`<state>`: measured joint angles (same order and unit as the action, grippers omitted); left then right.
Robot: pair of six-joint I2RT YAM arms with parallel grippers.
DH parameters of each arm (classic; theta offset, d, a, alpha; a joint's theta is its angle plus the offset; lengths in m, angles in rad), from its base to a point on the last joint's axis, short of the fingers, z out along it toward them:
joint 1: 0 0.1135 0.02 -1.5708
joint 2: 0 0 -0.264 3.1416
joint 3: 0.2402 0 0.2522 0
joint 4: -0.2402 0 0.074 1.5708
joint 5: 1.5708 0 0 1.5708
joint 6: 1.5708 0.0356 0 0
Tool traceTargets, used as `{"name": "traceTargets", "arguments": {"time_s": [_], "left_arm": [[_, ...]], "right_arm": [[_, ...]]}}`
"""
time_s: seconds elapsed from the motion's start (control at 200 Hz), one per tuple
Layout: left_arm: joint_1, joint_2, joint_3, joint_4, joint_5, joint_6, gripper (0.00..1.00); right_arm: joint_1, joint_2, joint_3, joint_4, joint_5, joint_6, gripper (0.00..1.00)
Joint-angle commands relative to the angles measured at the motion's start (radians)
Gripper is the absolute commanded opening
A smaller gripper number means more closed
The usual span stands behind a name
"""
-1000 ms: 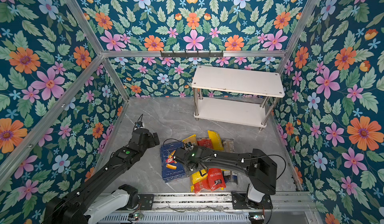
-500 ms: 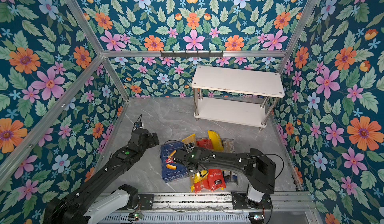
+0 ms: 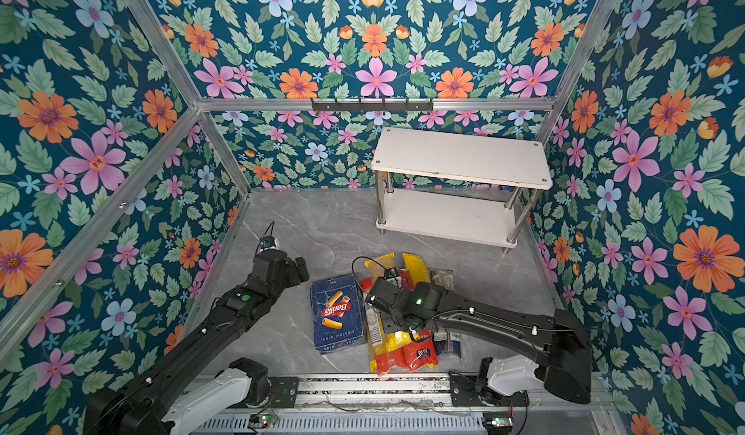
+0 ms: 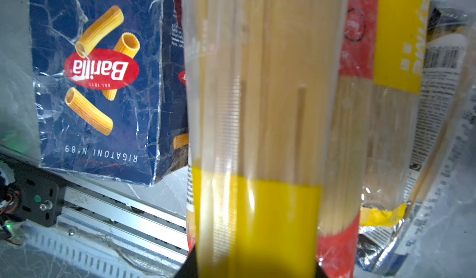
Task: Arrange pasta packages on shelves
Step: Pick up the pasta bag from the pasta bags.
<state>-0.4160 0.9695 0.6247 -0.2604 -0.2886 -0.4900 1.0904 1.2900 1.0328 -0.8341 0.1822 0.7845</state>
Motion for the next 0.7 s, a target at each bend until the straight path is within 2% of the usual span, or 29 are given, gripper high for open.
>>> {"name": "traceTargets", "arguments": {"time_s": [0.0,0.2,0.31,0.405,0.565,0.7], "left_arm": [[0.001,-0.002,0.006,0.019,0.009,-0.004,0.96],[0.002,0.000,0.012,0.044,0.033,-0.014,0.95],[0.002,0.003,-0.004,0.093,0.085,-0.026,0.95],[0.001,0.014,-0.011,0.123,0.122,-0.034,0.94],[0.001,0.031,0.007,0.118,0.121,-0.029,0.94],[0.001,0.031,0.007,0.131,0.127,-0.027,0.95]], "right_arm": [[-0.052,-0.069,-0.041,0.095,0.038,0.015,0.24],[-0.206,-0.198,-0.118,0.155,0.025,-0.011,0.25],[-0.321,-0.236,-0.160,0.249,-0.073,-0.047,0.26],[-0.397,-0.232,-0.172,0.315,-0.120,-0.069,0.26],[-0.506,-0.186,-0.168,0.432,-0.232,-0.092,0.27],[-0.601,-0.128,-0.164,0.550,-0.382,-0.095,0.27]]}}
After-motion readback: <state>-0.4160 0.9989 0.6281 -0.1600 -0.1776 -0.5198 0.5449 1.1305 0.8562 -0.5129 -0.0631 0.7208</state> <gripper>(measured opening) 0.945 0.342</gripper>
